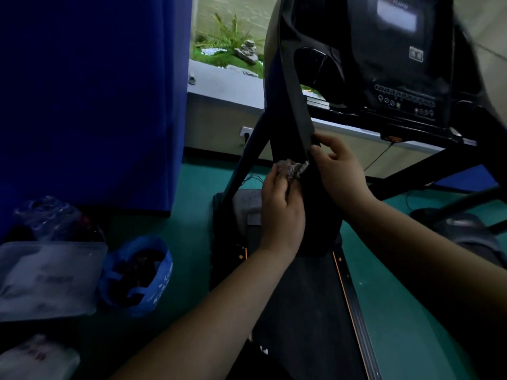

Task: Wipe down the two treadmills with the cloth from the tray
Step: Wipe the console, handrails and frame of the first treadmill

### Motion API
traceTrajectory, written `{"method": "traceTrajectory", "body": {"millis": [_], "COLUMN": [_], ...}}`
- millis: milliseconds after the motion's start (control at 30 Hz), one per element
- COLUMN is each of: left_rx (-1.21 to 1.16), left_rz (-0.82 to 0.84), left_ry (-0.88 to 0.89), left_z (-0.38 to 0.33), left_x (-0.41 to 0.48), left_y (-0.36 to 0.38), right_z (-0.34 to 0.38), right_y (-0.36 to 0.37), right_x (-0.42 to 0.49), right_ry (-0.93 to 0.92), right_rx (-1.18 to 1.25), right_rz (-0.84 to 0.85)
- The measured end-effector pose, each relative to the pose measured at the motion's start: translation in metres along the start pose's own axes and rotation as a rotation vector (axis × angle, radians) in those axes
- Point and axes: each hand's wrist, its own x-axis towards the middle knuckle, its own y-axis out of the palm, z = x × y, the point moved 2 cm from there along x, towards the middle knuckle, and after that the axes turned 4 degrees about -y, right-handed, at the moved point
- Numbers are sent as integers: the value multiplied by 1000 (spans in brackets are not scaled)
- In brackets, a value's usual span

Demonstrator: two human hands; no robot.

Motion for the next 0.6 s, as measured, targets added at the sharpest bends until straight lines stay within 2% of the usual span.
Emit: {"method": "traceTrajectory", "body": {"millis": [167, 267, 367, 600], "left_rx": [66, 148, 200, 131], "left_rz": [20, 22, 18, 48], "left_ry": [67, 118, 205, 229], "left_z": [0, -1, -2, -5], "left_x": [57, 99, 128, 172], "left_y": [-2, -2, 0, 6], "right_z": [-2, -6, -9, 5], "right_y": [0, 0, 0, 2], "right_x": [2, 6, 6, 17], "right_ry": [6, -5, 5, -4], "right_rx": [48, 0, -58, -232], "right_rz": [-22, -52, -11, 54]}}
